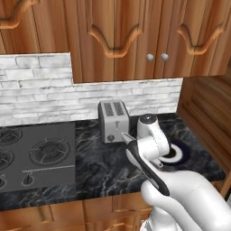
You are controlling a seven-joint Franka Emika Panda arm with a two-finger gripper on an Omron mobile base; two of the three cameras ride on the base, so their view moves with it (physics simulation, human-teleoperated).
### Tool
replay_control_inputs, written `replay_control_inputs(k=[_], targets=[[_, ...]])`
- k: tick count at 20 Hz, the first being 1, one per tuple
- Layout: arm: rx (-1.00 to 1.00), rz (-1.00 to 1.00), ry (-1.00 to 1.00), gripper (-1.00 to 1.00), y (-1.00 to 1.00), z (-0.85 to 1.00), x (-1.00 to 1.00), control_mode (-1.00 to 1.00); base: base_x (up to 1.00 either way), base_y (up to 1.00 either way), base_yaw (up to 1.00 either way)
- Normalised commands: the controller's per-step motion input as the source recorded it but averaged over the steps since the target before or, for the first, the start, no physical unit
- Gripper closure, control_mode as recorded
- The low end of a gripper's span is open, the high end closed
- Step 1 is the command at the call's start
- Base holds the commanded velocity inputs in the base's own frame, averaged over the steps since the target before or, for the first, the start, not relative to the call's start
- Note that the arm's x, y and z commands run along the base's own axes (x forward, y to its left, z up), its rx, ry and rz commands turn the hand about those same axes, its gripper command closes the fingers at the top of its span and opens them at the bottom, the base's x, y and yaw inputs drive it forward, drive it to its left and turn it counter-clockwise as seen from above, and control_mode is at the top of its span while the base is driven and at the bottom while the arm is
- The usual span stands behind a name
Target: Pick up the tongs from the counter and place them near the plate next to the oven.
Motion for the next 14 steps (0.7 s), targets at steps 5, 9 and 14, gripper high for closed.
replay_control_inputs(k=[5,9,14], targets=[[0.00,0.00,0.05,1.00,-0.21,-0.51,-0.08,-1.00,0.00,0.00,0.00],[0.00,0.00,0.00,1.00,-0.26,-0.54,-0.15,-1.00,0.00,0.00,0.00],[0.00,0.06,0.00,1.00,-0.09,-0.55,0.00,-1.00,0.00,0.00,0.00]])
